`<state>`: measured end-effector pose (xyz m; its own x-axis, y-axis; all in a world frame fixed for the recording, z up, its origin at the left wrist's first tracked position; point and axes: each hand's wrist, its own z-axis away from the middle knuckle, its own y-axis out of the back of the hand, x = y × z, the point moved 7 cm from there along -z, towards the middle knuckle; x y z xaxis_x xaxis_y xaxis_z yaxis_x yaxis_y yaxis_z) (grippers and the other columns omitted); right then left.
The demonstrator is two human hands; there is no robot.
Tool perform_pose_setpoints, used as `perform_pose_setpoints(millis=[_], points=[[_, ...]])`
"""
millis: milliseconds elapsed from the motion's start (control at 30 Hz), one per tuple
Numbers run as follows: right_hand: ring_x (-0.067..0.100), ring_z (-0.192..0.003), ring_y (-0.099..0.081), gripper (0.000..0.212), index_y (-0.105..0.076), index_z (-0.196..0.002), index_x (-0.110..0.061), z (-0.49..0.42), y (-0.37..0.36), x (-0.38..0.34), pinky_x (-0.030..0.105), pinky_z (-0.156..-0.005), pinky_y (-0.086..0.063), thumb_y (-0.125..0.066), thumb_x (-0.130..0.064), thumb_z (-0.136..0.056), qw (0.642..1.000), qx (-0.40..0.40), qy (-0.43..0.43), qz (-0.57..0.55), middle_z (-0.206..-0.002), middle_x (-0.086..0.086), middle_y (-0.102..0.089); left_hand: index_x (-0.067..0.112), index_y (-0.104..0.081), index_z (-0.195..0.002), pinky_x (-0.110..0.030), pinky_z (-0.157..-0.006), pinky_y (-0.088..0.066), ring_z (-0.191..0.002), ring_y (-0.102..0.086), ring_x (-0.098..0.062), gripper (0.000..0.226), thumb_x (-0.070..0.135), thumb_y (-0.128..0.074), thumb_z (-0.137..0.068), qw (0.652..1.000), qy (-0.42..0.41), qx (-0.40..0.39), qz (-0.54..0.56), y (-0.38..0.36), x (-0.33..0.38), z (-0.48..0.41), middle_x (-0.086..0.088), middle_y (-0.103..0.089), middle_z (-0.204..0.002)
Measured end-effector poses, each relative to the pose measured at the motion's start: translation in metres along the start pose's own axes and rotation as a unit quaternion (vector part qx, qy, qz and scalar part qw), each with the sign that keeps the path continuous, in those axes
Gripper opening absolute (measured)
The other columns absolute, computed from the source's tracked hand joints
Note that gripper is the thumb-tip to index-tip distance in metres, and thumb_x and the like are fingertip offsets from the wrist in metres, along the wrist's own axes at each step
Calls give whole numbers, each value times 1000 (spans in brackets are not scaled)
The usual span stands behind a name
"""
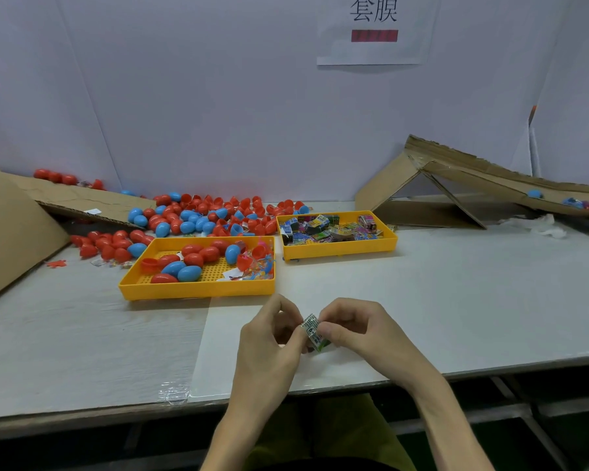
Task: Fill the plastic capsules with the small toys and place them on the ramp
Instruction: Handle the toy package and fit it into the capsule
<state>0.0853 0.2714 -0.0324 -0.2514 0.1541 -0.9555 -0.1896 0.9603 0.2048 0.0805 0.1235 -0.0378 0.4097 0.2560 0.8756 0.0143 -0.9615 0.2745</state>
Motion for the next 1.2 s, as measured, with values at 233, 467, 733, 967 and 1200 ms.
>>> perform_pose_setpoints(millis=[233,467,733,967,1200], points=[[22,-78,-66,9,-75,-84,-23,2,2,2,29,-72,-52,-69,-20,-89,1000,-9,3,27,-83,2,-72,31,-59,-86,-26,-59,-54,-67,-68,-15,27,11,-75,-86,1000,-13,0,-27,-3,1,2,7,-69,-69],[3,-70,-63,10,-77,-79,-21,6,10,-2,12,-67,-47,-71,-15,-85,999,14,25,-24,-76,-3,-72,31,-64,-83,-22,-62,-55,-72,-67,-10,24,12,-80,-83,998,-31,-9,-51,-6,6,3,13,-68,-72],[9,-58,-54,9,-79,-81,-20,2,23,9,20,-59,-45,-73,-21,-75,992,108,23,-55,-71,5,-71,27,-67,-92,-19,-68,-54,-79,-70,-13,25,3,-71,-88,999,8,-8,44,5,0,-1,5,-73,-78],[11,-73,-68,11,-81,-81,-20,2,24,12,18,-69,-51,-75,-21,-71,990,120,6,-74,-91,4,-77,21,-71,-88,-16,-67,-53,-77,-67,-4,18,5,-64,-93,996,62,28,62,46,-7,-32,7,-74,-85],[8,-95,-70,25,-79,-80,-24,2,30,16,14,-76,-50,-76,1,-80,986,154,2,-60,-100,-6,-77,16,-70,-117,-31,-84,-50,-107,-56,-17,25,18,-72,-92,926,106,87,-351,125,-34,-99,-4,-65,-122]])
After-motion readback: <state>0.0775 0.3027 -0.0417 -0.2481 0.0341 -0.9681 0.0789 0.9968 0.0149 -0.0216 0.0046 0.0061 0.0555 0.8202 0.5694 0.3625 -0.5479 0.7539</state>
